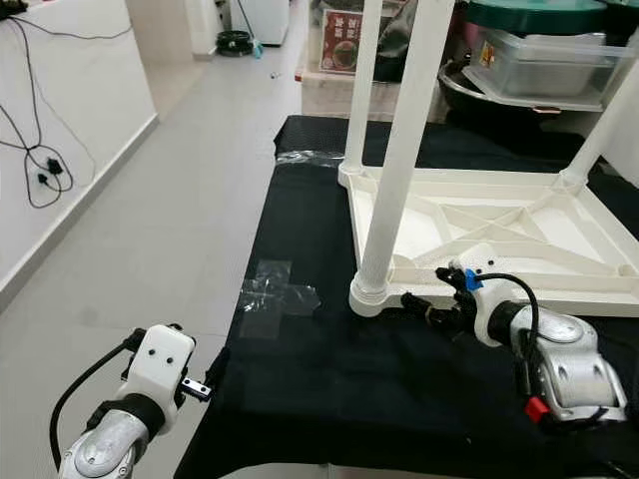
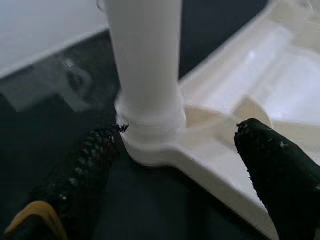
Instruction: Building children table
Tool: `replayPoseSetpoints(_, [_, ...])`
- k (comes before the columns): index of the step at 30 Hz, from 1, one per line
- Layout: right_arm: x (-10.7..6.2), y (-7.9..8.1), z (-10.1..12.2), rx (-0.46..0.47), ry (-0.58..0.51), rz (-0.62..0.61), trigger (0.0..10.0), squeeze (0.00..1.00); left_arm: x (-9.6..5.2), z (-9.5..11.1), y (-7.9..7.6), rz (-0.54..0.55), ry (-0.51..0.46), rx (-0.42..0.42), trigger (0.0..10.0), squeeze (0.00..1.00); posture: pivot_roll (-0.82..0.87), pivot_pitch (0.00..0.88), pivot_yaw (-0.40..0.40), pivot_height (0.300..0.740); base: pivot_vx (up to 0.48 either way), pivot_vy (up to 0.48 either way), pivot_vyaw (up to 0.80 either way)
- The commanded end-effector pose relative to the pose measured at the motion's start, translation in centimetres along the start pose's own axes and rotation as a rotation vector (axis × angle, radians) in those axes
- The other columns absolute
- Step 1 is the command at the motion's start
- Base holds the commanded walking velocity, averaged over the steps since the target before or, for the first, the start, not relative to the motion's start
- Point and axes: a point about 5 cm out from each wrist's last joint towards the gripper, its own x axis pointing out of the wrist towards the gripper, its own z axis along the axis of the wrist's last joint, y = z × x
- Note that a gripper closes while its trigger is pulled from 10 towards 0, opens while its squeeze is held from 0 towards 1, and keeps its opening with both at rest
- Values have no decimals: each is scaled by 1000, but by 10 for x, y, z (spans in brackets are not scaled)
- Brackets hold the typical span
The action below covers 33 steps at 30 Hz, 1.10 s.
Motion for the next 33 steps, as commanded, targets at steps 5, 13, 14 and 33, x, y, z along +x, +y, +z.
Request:
replayPoseSetpoints(5, [11,-12,21,33,-121,-17,10000,1000,-2,-1,-1,-9,9,7,10000,0,113,83,-65,740,0,0,0])
replayPoseSetpoints(13, [28,-4,32,36,-180,84,10000,0,1,0,-2,-11,3,9,10000,0,109,84,-70,740,0,0,0])
replayPoseSetpoints(14, [29,-3,33,35,-188,105,10000,0,1,0,-3,-12,6,12,10000,0,109,84,-70,740,0,0,0])
replayPoseSetpoints(33, [82,8,55,143,-338,107,0,0,1,1,-2,-6,3,5,10000,0,126,95,-75,740,0,0,0])
